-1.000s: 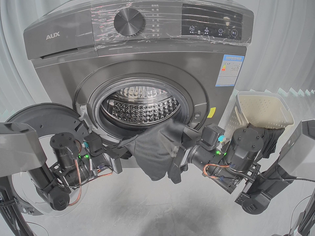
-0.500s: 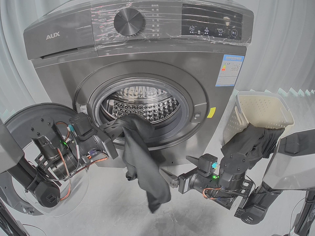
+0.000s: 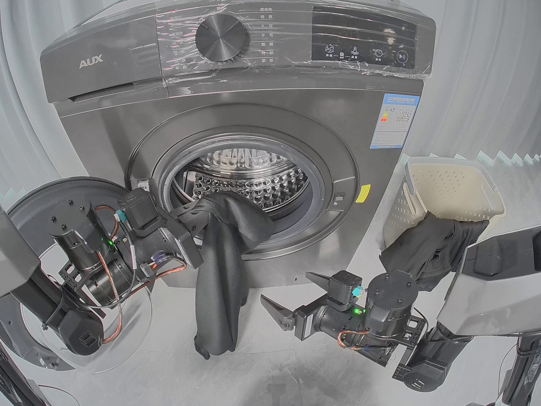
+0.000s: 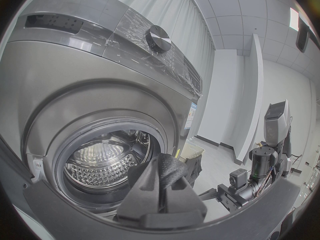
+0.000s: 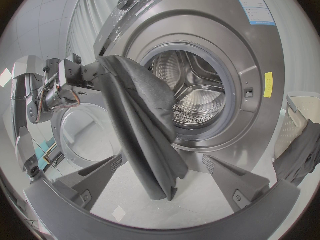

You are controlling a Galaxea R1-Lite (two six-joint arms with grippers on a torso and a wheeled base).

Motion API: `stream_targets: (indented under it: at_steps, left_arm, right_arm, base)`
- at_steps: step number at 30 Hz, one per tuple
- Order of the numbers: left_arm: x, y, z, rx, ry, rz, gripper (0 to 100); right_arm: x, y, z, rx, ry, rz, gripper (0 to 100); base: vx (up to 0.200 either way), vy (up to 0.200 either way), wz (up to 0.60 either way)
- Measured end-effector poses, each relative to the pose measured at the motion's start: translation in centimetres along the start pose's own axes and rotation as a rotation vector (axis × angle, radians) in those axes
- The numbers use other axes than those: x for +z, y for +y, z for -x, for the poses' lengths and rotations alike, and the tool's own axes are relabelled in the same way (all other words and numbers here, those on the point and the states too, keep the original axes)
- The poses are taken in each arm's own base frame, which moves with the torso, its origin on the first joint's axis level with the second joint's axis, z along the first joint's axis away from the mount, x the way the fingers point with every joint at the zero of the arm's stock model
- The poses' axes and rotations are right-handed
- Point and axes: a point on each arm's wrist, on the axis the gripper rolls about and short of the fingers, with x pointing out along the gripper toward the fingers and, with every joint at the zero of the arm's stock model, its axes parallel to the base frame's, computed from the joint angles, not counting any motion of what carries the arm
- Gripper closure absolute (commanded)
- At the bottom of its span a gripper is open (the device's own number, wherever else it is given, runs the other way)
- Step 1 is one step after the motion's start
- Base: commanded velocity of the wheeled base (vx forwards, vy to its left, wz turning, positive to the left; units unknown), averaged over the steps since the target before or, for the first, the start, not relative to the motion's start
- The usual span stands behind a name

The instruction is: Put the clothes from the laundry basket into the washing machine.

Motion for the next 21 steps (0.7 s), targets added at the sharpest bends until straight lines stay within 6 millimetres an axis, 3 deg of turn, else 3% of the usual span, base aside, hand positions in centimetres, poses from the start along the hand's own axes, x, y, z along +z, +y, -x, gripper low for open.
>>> stream_targets:
  at_steps: [21]
  left_arm:
    - [-0.2,-0.4,-0.2,0.005,0.005,-0.003,100]
  right_arm:
    - [3.1,1.3,-0.6,0.055,-0.121,-0.006,0]
  base:
    - [0.0,0.0,0.0]
